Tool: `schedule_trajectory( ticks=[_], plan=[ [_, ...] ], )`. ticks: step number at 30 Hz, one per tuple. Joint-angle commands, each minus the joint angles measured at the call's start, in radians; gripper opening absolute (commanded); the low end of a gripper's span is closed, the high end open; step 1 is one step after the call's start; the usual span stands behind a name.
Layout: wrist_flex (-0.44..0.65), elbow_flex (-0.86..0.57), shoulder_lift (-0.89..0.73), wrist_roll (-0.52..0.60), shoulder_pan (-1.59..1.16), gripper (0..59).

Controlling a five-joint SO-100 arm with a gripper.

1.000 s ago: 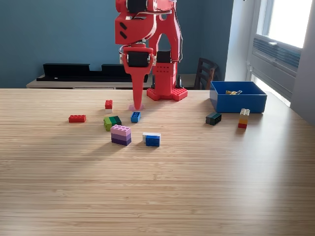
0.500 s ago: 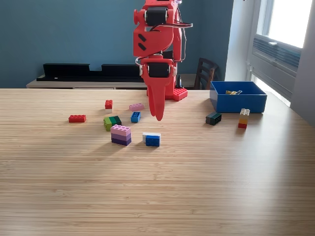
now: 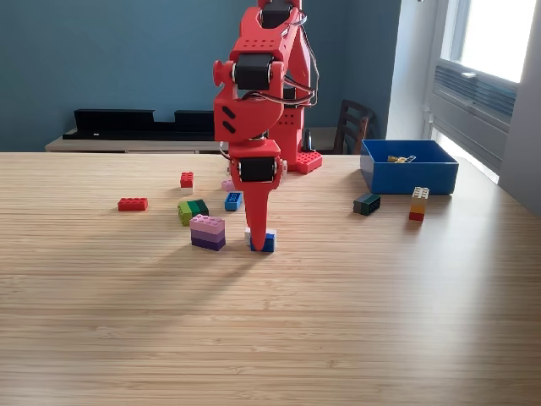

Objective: Grasp a lego block and put it in the bin.

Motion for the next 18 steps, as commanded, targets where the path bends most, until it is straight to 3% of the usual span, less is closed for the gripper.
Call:
schedule_trajectory(
  ticks=[1,11,18],
  plan=[
    [0.009,-0.091,-0.005,0.023,0.002,25.7],
    [0.008,-0.123,-0.054,0.046,-0.026,22.8],
    [0.008,-0.133,-0.080,0.069,-0.058,13.4]
  ],
)
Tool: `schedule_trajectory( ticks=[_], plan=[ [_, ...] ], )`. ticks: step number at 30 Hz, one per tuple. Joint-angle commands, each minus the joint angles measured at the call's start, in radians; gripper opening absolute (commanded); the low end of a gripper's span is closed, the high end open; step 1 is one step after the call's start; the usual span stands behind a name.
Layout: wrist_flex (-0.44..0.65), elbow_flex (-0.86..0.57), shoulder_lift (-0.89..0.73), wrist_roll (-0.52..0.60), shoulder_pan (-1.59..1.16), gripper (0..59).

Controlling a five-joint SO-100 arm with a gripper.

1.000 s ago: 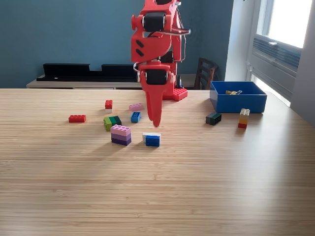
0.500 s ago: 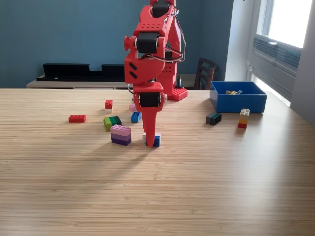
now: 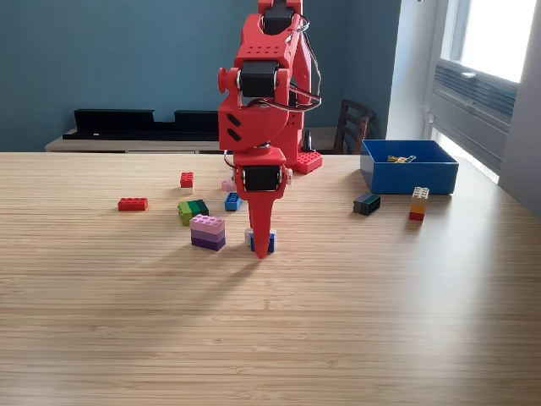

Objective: Grasp a lego block and put it in the bin.

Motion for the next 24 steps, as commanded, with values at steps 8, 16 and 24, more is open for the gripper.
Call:
schedule_trajectory(
  ticks=[8,16,24],
  plan=[
    [0.008,-0.040,-0.003,0.048,-0.032,1.7],
    [0.052,0.087,0.017,0.071,-0.006,0.0],
    [0.285,-0.054,0.265,0.114,-0.089,0.0]
  ],
)
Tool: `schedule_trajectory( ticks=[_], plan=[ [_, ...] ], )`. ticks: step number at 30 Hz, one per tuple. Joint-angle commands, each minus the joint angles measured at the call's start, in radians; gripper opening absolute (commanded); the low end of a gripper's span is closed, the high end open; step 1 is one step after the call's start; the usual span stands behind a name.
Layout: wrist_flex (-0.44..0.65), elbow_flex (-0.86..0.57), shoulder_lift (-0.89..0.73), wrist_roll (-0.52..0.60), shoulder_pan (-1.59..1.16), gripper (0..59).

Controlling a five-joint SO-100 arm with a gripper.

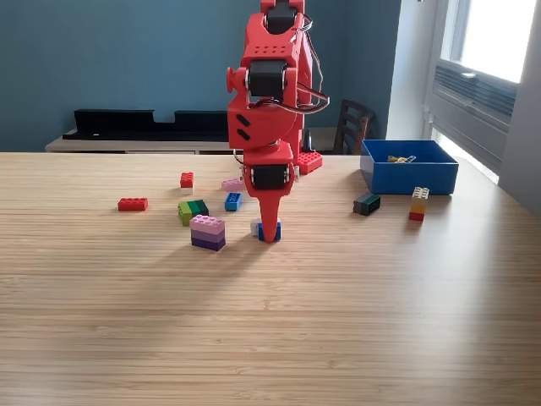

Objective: Grasp a lego block and put it in the bin.

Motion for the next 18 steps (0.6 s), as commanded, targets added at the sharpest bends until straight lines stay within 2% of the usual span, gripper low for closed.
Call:
schedule_trajectory(
  ticks=[1,7,13,18],
  plan=[
    [0.121,-0.100,0.264,0.017,-0.084,0.0],
    [0.245,-0.155,0.471,0.052,-0.305,0.0],
    [0.282,-0.121,0.612,0.092,-0.624,0.0],
    [0.304,-0.087,0.660,0.044,-0.834,0.0]
  ],
)
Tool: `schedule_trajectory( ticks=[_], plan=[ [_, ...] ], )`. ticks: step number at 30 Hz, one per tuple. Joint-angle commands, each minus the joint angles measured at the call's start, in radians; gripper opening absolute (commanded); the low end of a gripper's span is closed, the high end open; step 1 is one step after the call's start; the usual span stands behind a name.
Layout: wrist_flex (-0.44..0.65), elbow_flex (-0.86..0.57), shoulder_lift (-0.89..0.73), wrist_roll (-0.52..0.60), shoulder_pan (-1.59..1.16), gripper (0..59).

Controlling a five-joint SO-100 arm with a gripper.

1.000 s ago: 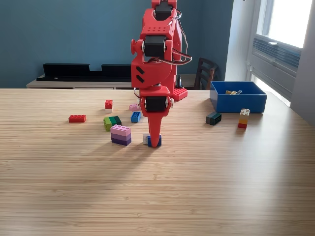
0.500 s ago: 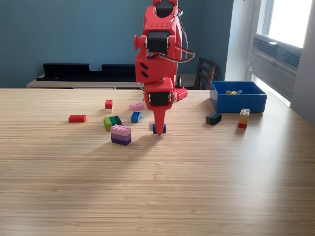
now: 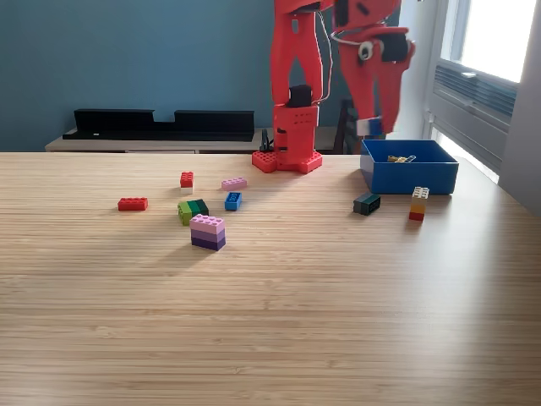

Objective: Grasp a lego block and put it in the bin.

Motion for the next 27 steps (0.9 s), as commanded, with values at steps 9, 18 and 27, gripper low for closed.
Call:
schedule_trajectory(
  ticks=[9,18,27],
  plan=[
    [0.031,0.084,0.114,-0.094,-0.499,0.0],
    [0.020,0.170,0.109,-0.126,-0.669,0.0],
    [0.009,0.132,-0.060,-0.112,-0.663,0.0]
  ],
)
